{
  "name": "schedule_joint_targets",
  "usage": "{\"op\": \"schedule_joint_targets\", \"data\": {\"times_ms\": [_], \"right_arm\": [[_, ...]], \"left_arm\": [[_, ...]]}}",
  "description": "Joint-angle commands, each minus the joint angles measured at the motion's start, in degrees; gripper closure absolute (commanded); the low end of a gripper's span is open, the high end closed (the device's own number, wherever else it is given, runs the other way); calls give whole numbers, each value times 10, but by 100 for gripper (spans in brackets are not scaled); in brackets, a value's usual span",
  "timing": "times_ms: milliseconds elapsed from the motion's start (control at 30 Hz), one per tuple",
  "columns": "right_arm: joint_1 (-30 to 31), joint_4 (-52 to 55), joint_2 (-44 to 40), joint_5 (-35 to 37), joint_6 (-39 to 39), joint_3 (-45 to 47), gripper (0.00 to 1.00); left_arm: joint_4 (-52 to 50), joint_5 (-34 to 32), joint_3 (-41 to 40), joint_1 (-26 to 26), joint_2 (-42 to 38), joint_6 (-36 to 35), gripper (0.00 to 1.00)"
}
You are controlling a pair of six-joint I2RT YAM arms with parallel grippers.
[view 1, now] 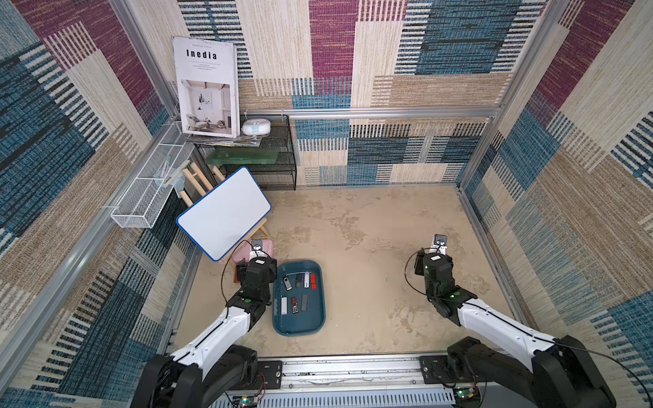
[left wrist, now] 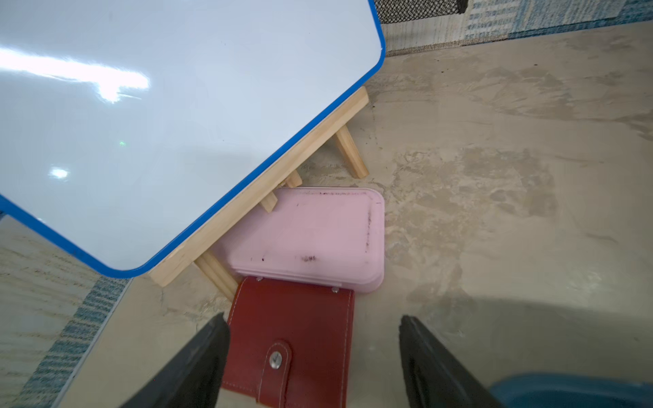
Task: Put the usb flash drive into the storage box
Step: Reset both arms
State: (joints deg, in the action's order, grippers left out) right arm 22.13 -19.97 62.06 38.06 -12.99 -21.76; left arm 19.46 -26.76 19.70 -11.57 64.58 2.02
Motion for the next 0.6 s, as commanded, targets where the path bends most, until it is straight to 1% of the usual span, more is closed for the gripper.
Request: {"op": "schedule_joint_targets", "data": {"times_ms": [0, 33, 67, 100, 133, 167, 200, 267, 300, 333, 367, 433, 467, 533, 567], "right_arm": [[-34, -94, 26, -44, 55, -9, 37], [-44, -121, 31, -52, 69, -2, 37], [-56, -164, 39, -63, 88, 15, 36], [-70, -205, 50, -68, 96, 30, 36], [-84, -234, 59, -79, 99, 44, 36], [-98, -264, 70, -94, 107, 58, 36], [-108, -301, 84, -93, 114, 75, 36], [-122, -375, 102, -89, 112, 102, 35], [-127, -398, 100, -104, 121, 110, 35], [-133, -467, 111, -122, 132, 130, 35], [-137, -528, 126, -137, 147, 148, 35], [-143, -574, 158, -162, 162, 156, 35], [-146, -631, 194, -174, 168, 169, 34], [-149, -743, 280, -183, 179, 177, 33], [-150, -776, 303, -178, 182, 170, 32]], "left_arm": [[177, 89, 6, 40, 87, -15, 24], [179, 115, 15, 47, 99, -21, 24], [191, 131, 26, 51, 120, -43, 25], [187, 120, 41, 52, 140, -49, 26], [209, 129, 40, 57, 157, -55, 27], [260, 136, 25, 60, 180, -61, 28], [291, 145, 15, 68, 196, -59, 28], [306, 171, 6, 78, 201, -51, 28], [326, 178, -2, 77, 209, -54, 28], [337, 192, -6, 77, 215, -60, 19], [346, 211, -8, 78, 220, -70, 1], [335, 214, -6, 78, 217, -69, 1], [337, 215, -3, 79, 220, -68, 1], [304, 221, 14, 87, 222, -62, 1], [288, 233, 26, 96, 225, -56, 1]]}}
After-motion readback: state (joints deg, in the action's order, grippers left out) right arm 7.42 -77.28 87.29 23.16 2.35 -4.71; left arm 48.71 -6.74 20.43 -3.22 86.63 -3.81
